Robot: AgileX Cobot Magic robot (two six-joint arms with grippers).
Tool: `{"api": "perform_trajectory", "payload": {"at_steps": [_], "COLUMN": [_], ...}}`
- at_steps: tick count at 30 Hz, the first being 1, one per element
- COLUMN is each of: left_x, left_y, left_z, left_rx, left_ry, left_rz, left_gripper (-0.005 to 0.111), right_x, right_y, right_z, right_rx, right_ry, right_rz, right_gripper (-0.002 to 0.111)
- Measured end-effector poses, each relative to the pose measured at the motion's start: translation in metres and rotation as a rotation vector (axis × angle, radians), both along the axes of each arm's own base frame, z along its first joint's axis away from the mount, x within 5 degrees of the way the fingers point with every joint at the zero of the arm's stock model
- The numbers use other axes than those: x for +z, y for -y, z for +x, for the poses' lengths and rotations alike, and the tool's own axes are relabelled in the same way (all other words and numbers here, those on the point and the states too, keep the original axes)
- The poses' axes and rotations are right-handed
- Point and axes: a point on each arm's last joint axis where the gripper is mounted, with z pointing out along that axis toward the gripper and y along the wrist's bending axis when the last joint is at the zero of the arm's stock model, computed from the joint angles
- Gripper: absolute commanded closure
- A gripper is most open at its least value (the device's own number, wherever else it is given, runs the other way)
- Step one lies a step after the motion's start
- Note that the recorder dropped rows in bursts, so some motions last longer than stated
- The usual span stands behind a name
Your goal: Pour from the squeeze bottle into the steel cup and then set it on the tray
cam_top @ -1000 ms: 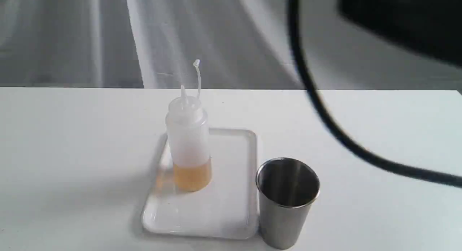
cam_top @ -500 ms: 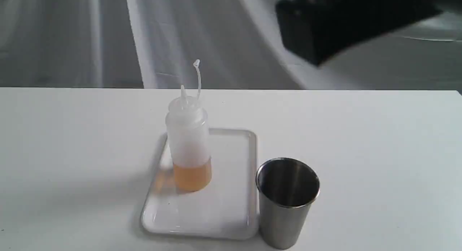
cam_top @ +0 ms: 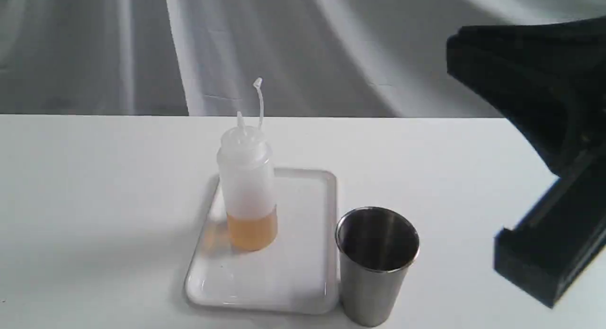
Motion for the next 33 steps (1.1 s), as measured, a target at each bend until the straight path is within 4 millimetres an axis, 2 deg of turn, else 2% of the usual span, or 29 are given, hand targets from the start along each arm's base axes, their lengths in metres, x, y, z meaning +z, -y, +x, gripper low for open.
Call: {"api": "perform_trajectory", "payload": {"at_steps": [4, 10, 25, 29, 33], "left_x": [0.0, 0.0, 0.0, 0.0, 0.0], "left_y": [0.0, 0.0, 0.0, 0.0, 0.0], "left_z": [0.0, 0.0, 0.0, 0.0, 0.0], "left_rx": [0.0, 0.0, 0.0, 0.0, 0.0], "left_ry": [0.0, 0.0, 0.0, 0.0, 0.0], "left_rz": [0.0, 0.0, 0.0, 0.0, 0.0], "left_gripper": [0.107, 0.107, 0.107, 0.107, 0.107], "right_x": [-0.005, -0.029, -0.126, -0.141, -0.146], "right_y": [0.007, 0.015, 0.048, 0.058, 0.07], "right_z": [-0.005, -0.01, -0.027, -0.025, -0.024], "right_rx": [0.011, 0.012, -0.006, -0.075, -0.142], "right_ry": [0.003, -0.021, -0.128, -0.156, -0.16], "right_rz": [0.004, -0.034, -0.205, -0.234, -0.223], "right_gripper": [0.108, 0.108, 0.108, 0.108, 0.108]}}
